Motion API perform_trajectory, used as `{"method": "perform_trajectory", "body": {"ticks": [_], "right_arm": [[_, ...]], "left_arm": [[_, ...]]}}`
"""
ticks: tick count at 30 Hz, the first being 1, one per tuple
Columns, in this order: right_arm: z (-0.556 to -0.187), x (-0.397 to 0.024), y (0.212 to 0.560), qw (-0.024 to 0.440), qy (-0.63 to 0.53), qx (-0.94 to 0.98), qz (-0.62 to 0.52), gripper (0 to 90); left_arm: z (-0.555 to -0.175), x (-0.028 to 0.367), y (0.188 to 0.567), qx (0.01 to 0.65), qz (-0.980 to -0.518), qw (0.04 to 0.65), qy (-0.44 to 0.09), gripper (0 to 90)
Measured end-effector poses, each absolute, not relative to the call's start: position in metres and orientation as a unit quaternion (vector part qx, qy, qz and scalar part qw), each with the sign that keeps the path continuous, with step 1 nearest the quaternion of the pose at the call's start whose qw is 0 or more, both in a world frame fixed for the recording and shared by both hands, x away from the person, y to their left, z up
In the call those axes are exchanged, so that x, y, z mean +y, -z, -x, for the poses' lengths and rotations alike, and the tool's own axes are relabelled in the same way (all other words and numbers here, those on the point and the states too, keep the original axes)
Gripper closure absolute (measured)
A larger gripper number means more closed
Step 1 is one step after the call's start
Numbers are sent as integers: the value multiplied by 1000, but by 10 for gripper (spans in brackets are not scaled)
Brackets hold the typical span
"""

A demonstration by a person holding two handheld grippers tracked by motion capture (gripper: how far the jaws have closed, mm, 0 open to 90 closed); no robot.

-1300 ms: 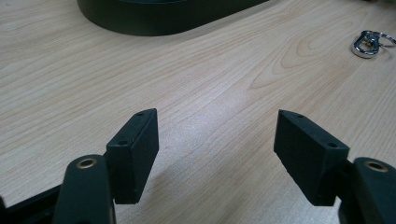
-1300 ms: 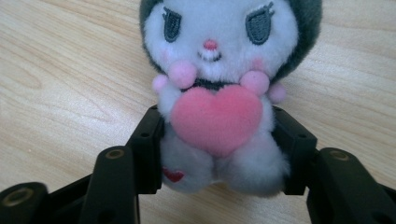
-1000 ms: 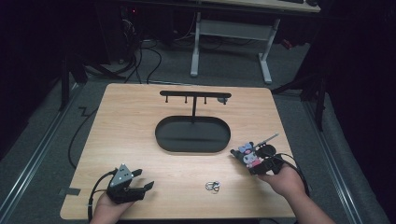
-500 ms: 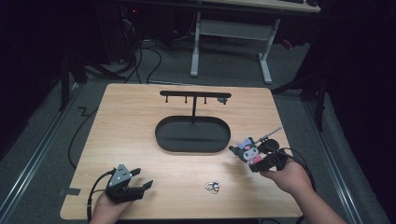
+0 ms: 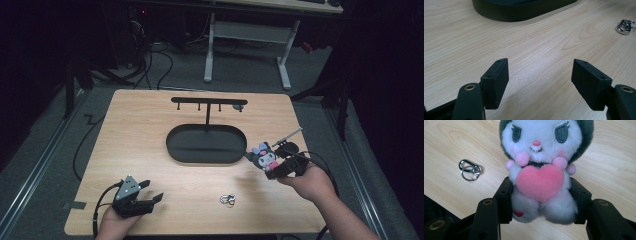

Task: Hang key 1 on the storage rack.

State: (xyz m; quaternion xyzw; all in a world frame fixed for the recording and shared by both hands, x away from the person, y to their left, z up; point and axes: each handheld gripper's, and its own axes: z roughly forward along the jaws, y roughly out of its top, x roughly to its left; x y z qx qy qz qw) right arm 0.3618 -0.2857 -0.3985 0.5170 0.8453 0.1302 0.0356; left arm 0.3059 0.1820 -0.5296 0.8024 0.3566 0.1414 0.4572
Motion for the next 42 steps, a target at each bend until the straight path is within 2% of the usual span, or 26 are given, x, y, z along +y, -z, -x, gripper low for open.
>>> {"method": "perform_trajectory", "body": {"ticks": [25, 42], "right_arm": [[-409, -252, 341, 43, -153, 848, -505, 488], [-430, -243, 309, 45, -171, 840, -512, 488]], "left_arm": [[-305, 186, 528, 355, -804, 453, -150, 295], [-305, 186, 528, 352, -806, 452, -149, 295]]}}
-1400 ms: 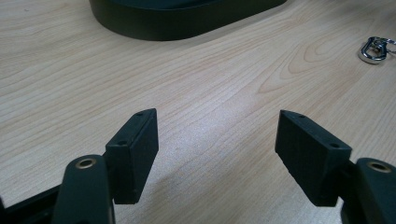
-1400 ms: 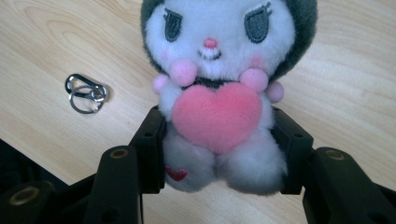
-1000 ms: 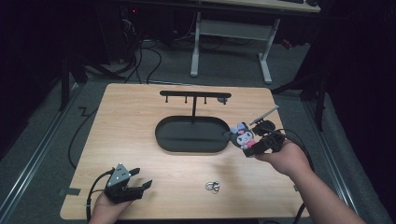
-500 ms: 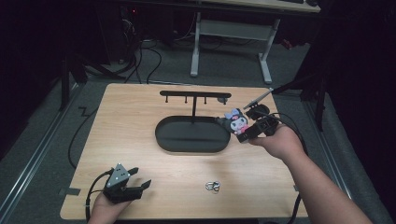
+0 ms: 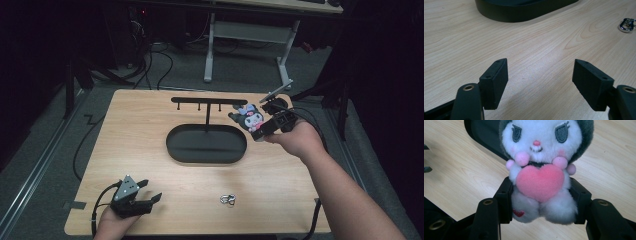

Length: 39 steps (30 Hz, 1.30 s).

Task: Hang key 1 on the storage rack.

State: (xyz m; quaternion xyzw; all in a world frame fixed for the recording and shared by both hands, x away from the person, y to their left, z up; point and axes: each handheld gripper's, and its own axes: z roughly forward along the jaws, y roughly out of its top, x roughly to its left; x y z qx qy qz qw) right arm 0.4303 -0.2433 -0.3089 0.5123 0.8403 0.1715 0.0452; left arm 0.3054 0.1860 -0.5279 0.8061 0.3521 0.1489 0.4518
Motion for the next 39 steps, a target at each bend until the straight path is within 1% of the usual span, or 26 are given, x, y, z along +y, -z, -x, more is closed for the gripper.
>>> {"method": "perform_trajectory", "body": {"ticks": [11, 23, 29, 33, 39], "right_arm": [[-442, -236, 298, 58, -182, 836, -514, 488], [-449, -246, 304, 70, -185, 825, -529, 488], [-443, -258, 323, 68, -172, 822, -539, 487], [-440, -260, 342, 58, -170, 822, -541, 487], [-440, -260, 358, 53, -168, 823, -539, 486]], "left_arm": [[-305, 186, 528, 351, -807, 452, -149, 295], [-305, 185, 529, 349, -809, 450, -148, 295], [-305, 183, 530, 345, -812, 447, -146, 295], [-305, 182, 530, 344, -814, 445, -147, 295], [-305, 181, 531, 344, -814, 445, -145, 295]]}}
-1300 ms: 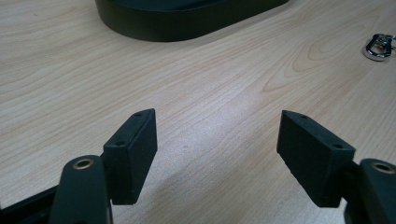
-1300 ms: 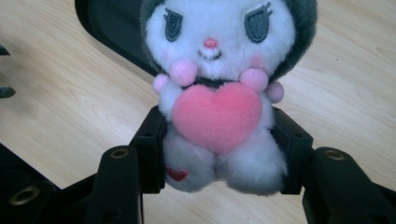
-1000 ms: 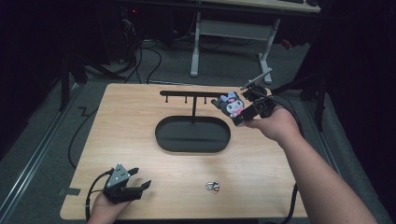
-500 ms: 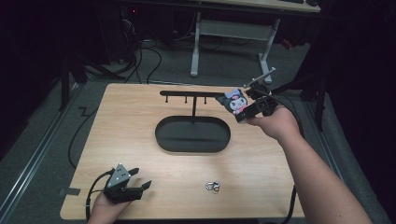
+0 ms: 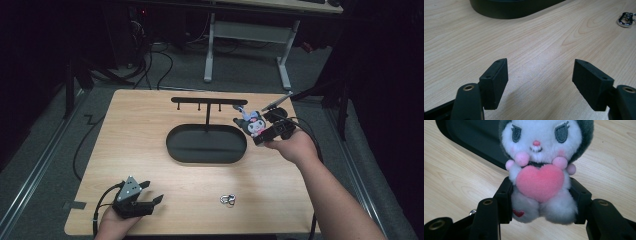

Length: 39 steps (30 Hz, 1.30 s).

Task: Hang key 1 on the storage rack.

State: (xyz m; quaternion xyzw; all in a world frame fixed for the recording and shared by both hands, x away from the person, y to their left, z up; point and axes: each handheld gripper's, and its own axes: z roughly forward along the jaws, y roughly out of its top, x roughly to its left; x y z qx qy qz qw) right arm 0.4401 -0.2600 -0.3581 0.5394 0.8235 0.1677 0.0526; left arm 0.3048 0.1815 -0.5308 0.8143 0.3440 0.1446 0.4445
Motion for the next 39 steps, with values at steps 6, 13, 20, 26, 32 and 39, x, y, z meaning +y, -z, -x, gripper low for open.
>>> {"method": "perform_trajectory", "body": {"ticks": [6, 13, 20, 26, 32, 39], "right_arm": [[-443, -256, 371, 52, -171, 823, -539, 481], [-447, -252, 384, 55, -178, 820, -540, 470], [-453, -248, 399, 47, -181, 817, -546, 457], [-457, -247, 406, 47, -181, 816, -547, 414], [-454, -248, 403, 51, -192, 811, -551, 339], [-436, -251, 399, 72, -196, 818, -536, 354]], "left_arm": [[-305, 181, 531, 342, -816, 444, -144, 295], [-305, 182, 531, 343, -815, 444, -143, 296], [-305, 182, 532, 342, -816, 443, -142, 296], [-304, 181, 531, 343, -814, 446, -144, 297], [-302, 178, 529, 336, -816, 446, -149, 296], [-302, 177, 529, 333, -818, 445, -147, 296]]}}
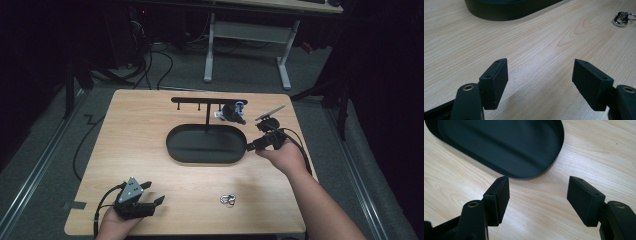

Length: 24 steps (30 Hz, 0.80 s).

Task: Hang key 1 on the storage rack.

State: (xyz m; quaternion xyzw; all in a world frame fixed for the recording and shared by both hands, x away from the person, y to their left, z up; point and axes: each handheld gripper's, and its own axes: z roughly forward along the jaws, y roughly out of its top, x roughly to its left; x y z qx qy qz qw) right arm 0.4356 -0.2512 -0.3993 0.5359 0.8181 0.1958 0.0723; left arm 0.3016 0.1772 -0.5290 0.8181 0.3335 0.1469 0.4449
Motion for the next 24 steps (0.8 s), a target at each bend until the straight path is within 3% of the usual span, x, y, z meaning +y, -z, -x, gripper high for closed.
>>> {"method": "perform_trajectory", "body": {"ticks": [9, 24], "right_arm": [[-391, -257, 407, 146, -226, 825, -497, 420], [-300, -273, 487, 162, -381, 758, -504, 499]], "left_arm": [[-300, 175, 528, 332, -818, 446, -146, 296], [-297, 169, 527, 326, -822, 443, -148, 298]]}}
